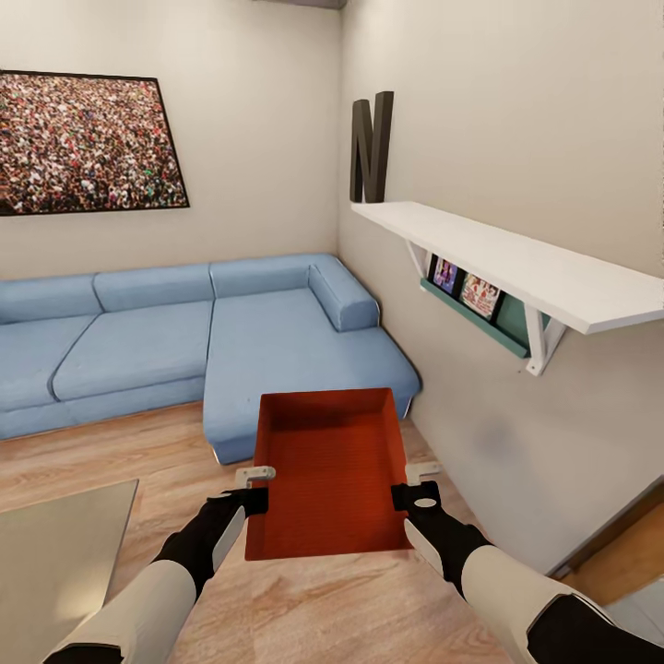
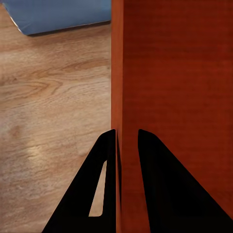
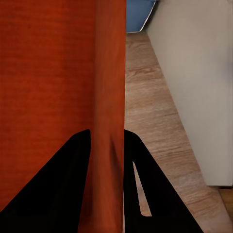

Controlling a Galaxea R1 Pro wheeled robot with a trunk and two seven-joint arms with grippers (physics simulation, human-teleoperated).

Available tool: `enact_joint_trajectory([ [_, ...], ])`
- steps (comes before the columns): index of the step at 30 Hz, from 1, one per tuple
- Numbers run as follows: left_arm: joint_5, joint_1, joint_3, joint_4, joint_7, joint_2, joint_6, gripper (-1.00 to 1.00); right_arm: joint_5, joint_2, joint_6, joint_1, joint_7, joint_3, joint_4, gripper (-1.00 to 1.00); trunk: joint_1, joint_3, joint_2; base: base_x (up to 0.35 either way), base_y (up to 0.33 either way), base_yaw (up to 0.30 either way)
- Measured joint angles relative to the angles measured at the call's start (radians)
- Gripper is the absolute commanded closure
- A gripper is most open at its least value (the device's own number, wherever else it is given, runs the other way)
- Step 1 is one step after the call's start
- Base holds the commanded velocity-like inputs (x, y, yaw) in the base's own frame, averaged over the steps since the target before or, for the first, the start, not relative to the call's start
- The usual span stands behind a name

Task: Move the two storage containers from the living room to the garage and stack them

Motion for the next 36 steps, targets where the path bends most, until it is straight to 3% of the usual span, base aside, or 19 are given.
enact_joint_trajectory([
  [36,-0.002,0.0,0.001,0.0,0.0,0.0,0.0,1.0,0.002,0.0,0.0,0.0,0.001,-0.001,0.001,1.0,0.0,0.058,0.0,0.0,0.0,0.0],
])
